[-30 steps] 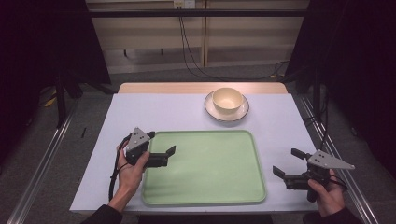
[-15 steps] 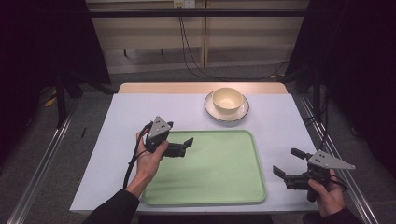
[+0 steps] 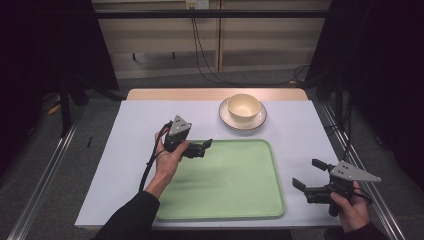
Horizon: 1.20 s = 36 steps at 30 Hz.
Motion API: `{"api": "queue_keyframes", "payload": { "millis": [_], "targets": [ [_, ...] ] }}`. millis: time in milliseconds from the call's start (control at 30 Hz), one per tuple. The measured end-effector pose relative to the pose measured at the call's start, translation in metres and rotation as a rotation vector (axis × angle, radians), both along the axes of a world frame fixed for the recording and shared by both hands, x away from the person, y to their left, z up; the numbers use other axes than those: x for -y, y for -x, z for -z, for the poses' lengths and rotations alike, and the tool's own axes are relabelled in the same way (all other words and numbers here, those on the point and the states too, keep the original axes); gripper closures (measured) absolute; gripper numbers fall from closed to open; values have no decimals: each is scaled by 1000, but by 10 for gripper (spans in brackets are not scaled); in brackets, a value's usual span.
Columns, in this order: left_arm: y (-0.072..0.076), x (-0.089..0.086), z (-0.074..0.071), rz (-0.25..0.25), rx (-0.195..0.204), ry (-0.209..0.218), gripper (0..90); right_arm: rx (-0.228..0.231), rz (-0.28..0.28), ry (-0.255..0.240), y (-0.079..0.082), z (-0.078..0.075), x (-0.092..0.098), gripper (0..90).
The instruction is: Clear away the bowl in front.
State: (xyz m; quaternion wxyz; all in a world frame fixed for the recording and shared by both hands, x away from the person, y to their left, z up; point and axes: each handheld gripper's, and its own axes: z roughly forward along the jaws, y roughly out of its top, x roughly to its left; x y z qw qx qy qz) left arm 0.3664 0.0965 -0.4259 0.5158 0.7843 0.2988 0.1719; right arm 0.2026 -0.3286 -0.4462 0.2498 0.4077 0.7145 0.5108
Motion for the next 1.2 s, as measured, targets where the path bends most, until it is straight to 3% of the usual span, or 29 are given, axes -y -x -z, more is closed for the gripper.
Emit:
{"api": "queue_keyframes", "payload": {
  "millis": [167,533,667,833,933,967,1067,1200],
  "targets": [
    [-12,10,8,10,-32,0,52,1,-6,-2,0,0,0,3],
    [-30,23,-2,19,-11,-22,57,12,-17,-9,0,0,1,3],
    [-36,30,-4,21,-12,17,44,23,-32,-37,1,0,2,2],
    [-48,45,-1,34,-14,-18,45,34,-39,-30,1,1,2,1],
    [-53,50,-2,49,-21,-54,44,35,-41,-30,1,2,2,1],
    [-58,54,-3,41,-10,-87,41,32,-43,-27,1,2,1,1],
    [-66,57,-4,37,-50,-53,48,34,-44,-26,1,2,1,1],
    [-76,67,-5,13,-45,-67,55,32,-45,-24,1,2,2,1]
  ]
}}
